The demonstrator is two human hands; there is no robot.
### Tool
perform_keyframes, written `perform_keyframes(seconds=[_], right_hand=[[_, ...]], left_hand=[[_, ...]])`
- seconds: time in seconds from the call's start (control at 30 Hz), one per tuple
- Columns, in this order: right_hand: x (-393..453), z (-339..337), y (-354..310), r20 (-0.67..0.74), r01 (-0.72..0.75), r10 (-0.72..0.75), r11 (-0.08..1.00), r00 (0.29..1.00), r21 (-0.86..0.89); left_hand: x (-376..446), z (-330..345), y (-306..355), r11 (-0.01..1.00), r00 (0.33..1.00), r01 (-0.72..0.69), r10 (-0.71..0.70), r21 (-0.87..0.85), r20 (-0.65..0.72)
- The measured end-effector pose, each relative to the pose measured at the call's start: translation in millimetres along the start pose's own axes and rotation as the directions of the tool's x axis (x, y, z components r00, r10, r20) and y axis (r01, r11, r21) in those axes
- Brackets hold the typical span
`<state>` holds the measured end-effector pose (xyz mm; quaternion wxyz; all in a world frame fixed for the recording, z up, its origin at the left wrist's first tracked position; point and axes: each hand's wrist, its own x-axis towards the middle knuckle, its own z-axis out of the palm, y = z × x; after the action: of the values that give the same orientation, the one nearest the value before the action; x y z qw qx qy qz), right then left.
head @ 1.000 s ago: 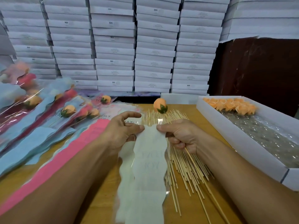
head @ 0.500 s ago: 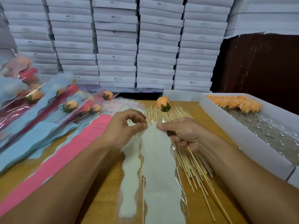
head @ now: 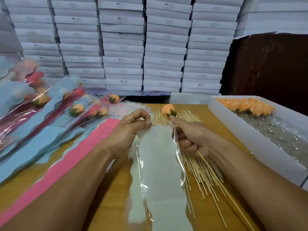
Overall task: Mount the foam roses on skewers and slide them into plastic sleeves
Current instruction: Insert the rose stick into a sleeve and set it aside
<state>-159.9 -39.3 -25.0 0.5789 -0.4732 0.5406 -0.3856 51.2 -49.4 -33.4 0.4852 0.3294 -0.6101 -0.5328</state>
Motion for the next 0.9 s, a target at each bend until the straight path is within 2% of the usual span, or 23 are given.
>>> perform_keyframes(seconds=[0.13, 0.23, 0.47, 0.57, 0.77, 0.9], right_hand=[[9.0, -13.1, -5.3, -0.068, -0.037, 0.051, 0.98, 0.996, 0.194], [15.2, -17.3, -15.2, -0.108, -0.048, 0.079, 0.964, 0.991, 0.262], [43.0, -22.0, -61.0, -0.143, 0.008, 0.011, 0.991, 0.99, 0.132], [54.3, -22.6, -79.4, -0.215, 0.071, -0.049, 0.993, 0.975, 0.095], [72.5, -11.5, -98.2, -0.445, 0.172, -0.109, 0.98, 0.889, 0.103], [77.9, -6.6, -106.4, -0.52, 0.262, -0.135, 0.948, 0.844, 0.179]], left_hand=[[-1.4, 2.6, 0.6, 0.997, 0.997, 0.077, -0.076, -0.016, 0.016], [-1.1, 3.8, 0.8, 0.995, 0.996, 0.084, -0.082, -0.048, 0.028], [-2.3, 0.7, 1.1, 0.988, 0.982, 0.096, -0.074, -0.121, 0.175], [-4.4, -0.5, 1.9, 0.979, 0.959, 0.13, -0.083, -0.159, 0.271], [-7.1, -0.4, 0.6, 0.968, 0.888, 0.205, -0.122, -0.143, 0.444], [-8.0, -0.1, 1.0, 0.967, 0.863, 0.213, -0.118, -0.142, 0.492]])
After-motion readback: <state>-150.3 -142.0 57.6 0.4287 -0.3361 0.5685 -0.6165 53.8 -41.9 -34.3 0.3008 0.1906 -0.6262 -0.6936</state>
